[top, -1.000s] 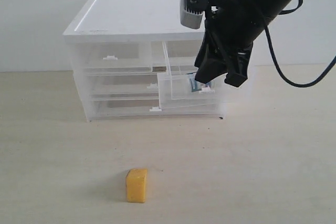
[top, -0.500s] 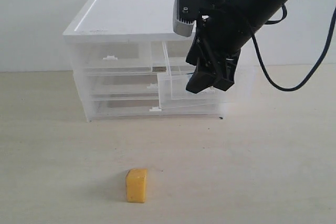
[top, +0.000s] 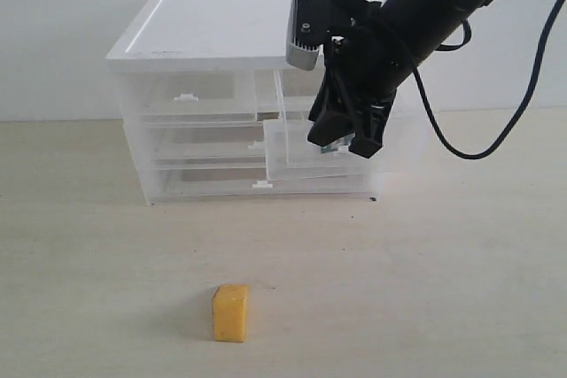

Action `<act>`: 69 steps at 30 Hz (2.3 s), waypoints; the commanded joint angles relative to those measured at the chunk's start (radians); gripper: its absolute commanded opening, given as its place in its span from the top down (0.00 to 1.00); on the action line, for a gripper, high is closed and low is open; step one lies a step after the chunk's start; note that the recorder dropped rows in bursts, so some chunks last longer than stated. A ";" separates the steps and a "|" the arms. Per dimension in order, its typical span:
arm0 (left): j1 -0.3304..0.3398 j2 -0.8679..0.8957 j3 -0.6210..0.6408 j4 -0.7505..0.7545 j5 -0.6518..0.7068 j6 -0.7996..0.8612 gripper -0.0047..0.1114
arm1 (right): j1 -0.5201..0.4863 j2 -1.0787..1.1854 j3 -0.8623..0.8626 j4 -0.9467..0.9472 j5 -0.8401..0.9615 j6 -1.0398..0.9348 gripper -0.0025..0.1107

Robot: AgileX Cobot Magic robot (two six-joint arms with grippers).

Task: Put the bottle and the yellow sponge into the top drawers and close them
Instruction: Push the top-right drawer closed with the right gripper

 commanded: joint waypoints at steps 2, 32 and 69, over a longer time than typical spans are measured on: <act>0.004 -0.004 0.004 -0.004 -0.003 0.003 0.92 | -0.008 -0.003 -0.004 0.004 -0.012 -0.019 0.98; 0.004 -0.004 0.004 -0.004 -0.003 0.003 0.92 | -0.008 0.000 -0.004 -0.046 -0.244 -0.037 0.52; 0.004 -0.004 0.004 -0.004 -0.003 0.003 0.92 | -0.008 -0.023 0.006 -0.078 0.044 0.472 0.97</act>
